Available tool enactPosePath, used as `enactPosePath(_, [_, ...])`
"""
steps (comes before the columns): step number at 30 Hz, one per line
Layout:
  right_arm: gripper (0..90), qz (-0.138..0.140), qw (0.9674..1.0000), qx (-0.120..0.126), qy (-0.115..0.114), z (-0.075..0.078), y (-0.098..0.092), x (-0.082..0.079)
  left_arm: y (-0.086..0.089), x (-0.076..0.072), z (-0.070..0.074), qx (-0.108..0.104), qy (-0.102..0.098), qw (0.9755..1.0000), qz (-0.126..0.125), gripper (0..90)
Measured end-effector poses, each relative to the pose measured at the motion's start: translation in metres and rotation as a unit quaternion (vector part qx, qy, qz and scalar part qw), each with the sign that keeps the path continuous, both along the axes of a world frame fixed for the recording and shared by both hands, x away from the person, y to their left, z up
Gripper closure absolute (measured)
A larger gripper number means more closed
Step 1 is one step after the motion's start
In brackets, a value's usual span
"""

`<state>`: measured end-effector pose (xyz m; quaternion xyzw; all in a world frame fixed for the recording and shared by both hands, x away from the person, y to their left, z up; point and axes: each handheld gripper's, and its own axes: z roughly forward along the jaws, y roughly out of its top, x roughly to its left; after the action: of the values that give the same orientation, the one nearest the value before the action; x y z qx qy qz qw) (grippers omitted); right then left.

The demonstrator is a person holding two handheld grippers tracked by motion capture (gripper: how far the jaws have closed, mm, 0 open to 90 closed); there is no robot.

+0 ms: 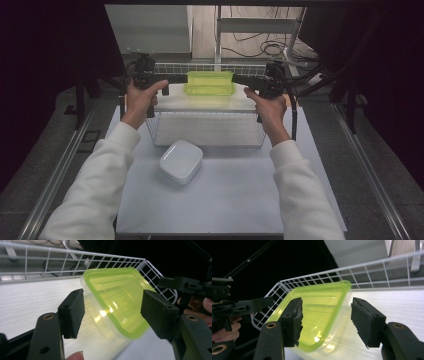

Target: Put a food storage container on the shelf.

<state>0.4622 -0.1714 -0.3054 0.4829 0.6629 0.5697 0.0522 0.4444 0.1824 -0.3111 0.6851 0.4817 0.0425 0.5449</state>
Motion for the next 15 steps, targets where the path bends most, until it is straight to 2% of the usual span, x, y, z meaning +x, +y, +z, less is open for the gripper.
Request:
enactPosePath(4, [38.0,0.017,0.9993,-0.026,-0.023,0.012,-0.001,-0.021,0.001,-0.028,0.008,0.012,-0.026,0.9996,-0.008,31.1])
enactPosePath(8, [35.5,0.041,0.9965,-0.061,-0.041,0.020,-0.006,-0.044,0.000,-0.061,0.010,0.023,-0.046,0.9985,-0.020,30.0])
enactPosePath(11, [33.9,0.054,0.9935,-0.086,-0.052,0.019,-0.014,-0.061,0.000,-0.086,0.003,0.031,-0.056,0.9974,-0.035,29.5])
enactPosePath(13, [33.0,0.060,0.9910,-0.102,-0.061,0.015,-0.021,-0.075,-0.001,-0.103,-0.006,0.036,-0.058,0.9967,-0.045,29.3])
enactPosePath(15, [32.7,0.064,0.9901,-0.108,-0.063,0.010,-0.026,-0.085,-0.001,-0.116,-0.015,0.037,-0.058,0.9963,-0.051,29.3])
